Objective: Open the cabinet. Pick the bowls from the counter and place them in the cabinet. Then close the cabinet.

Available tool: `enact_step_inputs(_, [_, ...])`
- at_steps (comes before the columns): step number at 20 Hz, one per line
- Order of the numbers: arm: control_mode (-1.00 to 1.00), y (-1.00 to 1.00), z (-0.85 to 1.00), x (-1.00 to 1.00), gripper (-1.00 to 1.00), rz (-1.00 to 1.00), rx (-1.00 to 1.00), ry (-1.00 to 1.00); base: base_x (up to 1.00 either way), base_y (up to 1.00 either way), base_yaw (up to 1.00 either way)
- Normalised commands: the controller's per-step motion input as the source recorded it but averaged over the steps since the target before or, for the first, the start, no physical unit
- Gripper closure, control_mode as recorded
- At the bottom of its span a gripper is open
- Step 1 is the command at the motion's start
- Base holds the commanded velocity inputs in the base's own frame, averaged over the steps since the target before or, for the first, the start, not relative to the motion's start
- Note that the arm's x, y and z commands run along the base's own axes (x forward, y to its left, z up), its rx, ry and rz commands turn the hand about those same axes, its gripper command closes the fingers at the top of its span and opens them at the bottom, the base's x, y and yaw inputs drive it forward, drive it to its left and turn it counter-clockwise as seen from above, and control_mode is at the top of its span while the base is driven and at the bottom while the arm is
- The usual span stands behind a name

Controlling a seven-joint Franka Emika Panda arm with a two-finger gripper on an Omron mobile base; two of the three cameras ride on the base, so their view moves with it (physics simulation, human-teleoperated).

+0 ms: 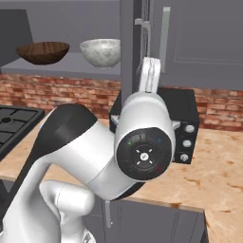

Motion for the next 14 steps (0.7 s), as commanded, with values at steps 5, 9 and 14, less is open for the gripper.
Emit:
enact_step_inputs(5, [-1.0, -0.27, -0.13, 0.2, -1.0, 0.09, 0.03, -0.04, 0.0, 0.0, 0.0])
enact_step_inputs(9, [-1.0, -0.24, -0.13, 0.34, -1.0, 0.13, 0.03, -0.01, 0.0, 0.0, 0.0])
enact_step_inputs(14, [-1.0, -0.27, -0.1, 0.36, -1.0, 0.14, 0.03, 0.0, 0.0, 0.0, 0.0])
